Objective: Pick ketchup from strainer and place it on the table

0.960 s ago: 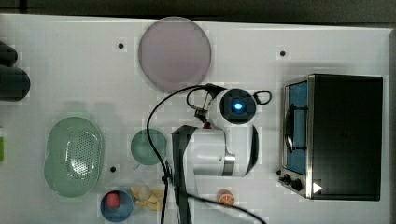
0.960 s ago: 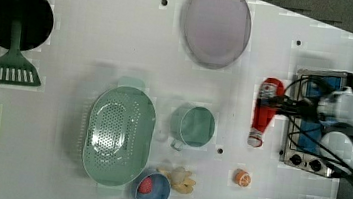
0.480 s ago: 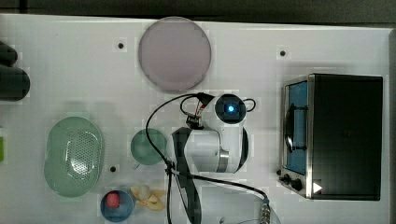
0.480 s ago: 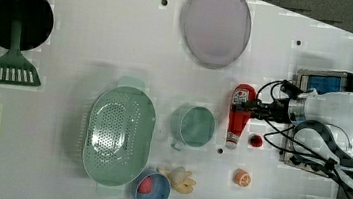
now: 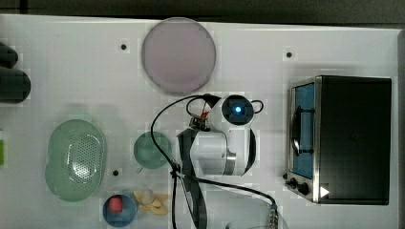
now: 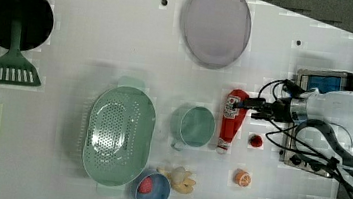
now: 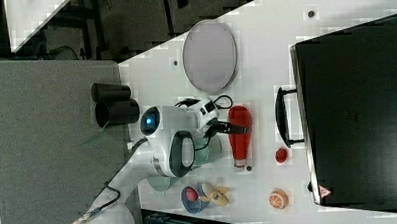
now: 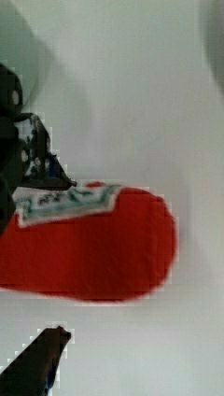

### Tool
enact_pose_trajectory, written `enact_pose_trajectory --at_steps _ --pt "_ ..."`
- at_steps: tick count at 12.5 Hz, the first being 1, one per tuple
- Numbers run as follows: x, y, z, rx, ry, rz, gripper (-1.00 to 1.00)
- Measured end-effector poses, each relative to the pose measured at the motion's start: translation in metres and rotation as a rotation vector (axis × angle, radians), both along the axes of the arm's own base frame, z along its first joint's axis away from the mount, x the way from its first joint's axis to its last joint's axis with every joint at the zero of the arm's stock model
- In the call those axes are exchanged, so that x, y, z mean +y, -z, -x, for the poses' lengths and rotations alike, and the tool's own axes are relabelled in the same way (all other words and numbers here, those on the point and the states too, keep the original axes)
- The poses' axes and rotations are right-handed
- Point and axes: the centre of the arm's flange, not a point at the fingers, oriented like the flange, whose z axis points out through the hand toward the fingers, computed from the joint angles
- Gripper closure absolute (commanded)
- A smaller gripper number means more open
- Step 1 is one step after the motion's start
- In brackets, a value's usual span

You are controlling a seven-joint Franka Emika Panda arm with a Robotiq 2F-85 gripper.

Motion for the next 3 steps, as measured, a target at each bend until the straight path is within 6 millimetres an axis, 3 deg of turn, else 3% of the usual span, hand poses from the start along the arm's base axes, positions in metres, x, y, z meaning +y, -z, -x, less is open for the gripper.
enact_pose_trajectory --at_steps 3 --pt "-0.007 -0.057 -0.024 -0.052 0.0 0.04 -1.0"
